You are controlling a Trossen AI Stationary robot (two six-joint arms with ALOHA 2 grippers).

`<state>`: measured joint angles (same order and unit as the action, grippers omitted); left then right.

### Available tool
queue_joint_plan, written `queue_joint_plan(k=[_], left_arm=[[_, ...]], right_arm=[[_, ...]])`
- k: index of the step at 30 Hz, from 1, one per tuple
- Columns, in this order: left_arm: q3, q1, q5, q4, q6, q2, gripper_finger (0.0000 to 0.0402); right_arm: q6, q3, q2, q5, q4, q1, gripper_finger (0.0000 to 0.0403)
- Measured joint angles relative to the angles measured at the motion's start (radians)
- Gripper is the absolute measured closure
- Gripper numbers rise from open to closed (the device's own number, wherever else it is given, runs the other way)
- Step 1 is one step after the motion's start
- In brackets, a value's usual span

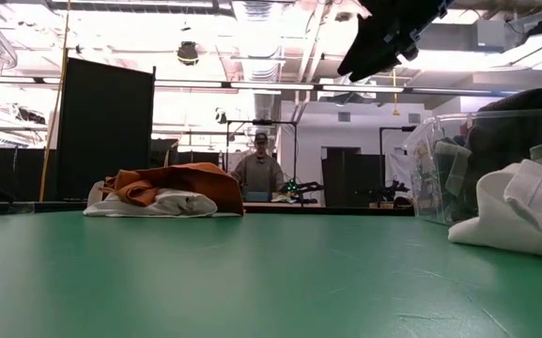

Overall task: Sort towels by color in basket
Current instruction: Put the dark gray microfiber towel into the bottom transparent bin, then put the orange microfiber towel into the top transparent bin

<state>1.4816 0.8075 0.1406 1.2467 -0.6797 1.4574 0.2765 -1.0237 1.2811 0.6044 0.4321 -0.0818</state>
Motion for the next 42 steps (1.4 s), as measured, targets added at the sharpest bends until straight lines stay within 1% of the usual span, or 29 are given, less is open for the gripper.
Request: queue_joint_plan(k=[3, 5, 9, 12, 14, 19, 21, 24, 27, 29, 32, 34, 36, 38, 40, 42], left_arm=[[0.09, 0.009, 0.112, 0.113, 0.041, 0.0, 0.0193], [0.131, 0.01, 0.211, 0.176, 0.078, -0.001, 0.0193], [0.147, 0.003, 0.428, 0.27, 0.153, -0.006, 0.0193], [0.147, -0.035, 0.533, 0.326, 0.194, -0.006, 0.0193], [0.148, -0.075, 0.573, 0.324, 0.22, -0.011, 0.0193], [0.135, -0.194, 0.603, 0.3, 0.305, -0.03, 0.0193], [0.1, -0.253, 0.61, 0.275, 0.344, -0.056, 0.0193], [0.02, -0.36, 0.611, 0.176, 0.418, -0.117, 0.0193], [-0.084, -0.485, 0.566, 0.028, 0.507, -0.204, 0.0193], [-0.155, -0.581, 0.486, -0.088, 0.587, -0.263, 0.0193], [-0.256, -0.75, 0.302, -0.248, 0.69, -0.34, 0.0193], [-0.306, -0.879, 0.162, -0.309, 0.736, -0.368, 0.0193], [-0.337, -1.004, 0.052, -0.326, 0.773, -0.366, 0.0193], [-0.36, -1.115, -0.021, -0.325, 0.805, -0.34, 0.0193], [-0.371, -1.201, -0.059, -0.322, 0.834, -0.297, 0.0193], [-0.369, -1.255, -0.064, -0.323, 0.868, -0.244, 0.0193]], right_arm=[[-0.044, 0.0, 0.049, -0.021, -0.039, 0.0, 0.0152], [-0.081, 0.0, 0.096, -0.044, -0.075, 0.0, 0.0152], [-0.161, 0.0, 0.2, -0.061, -0.169, 0.012, 0.0152], [-0.207, 0.0, 0.265, -0.062, -0.256, 0.036, 0.0152], [-0.226, 0.0, 0.299, -0.076, -0.312, 0.056, 0.0152], [-0.248, 0.0, 0.355, -0.164, -0.416, 0.122, 0.0152], [-0.249, 0.0, 0.371, -0.188, -0.451, 0.146, 0.0152], [-0.248, 0.0, 0.394, -0.218, -0.481, 0.172, 0.0152], [-0.237, 0.0, 0.417, -0.248, -0.49, 0.185, 0.0152], [-0.235, 0.0, 0.433, -0.251, -0.493, 0.185, 0.0152], [-0.232, 0.0, 0.459, -0.263, -0.497, 0.182, 0.0152], [-0.225, 0.0, 0.473, -0.266, -0.496, 0.18, 0.0152], [-0.22, 0.0, 0.483, -0.266, -0.5, 0.178, 0.0152], [-0.217, 0.0, 0.491, -0.266, -0.503, 0.174, 0.0152], [-0.217, 0.0, 0.492, -0.266, -0.498, 0.174, 0.0152], [-0.214, 0.0, 0.491, -0.266, -0.504, 0.169, 0.0152]])
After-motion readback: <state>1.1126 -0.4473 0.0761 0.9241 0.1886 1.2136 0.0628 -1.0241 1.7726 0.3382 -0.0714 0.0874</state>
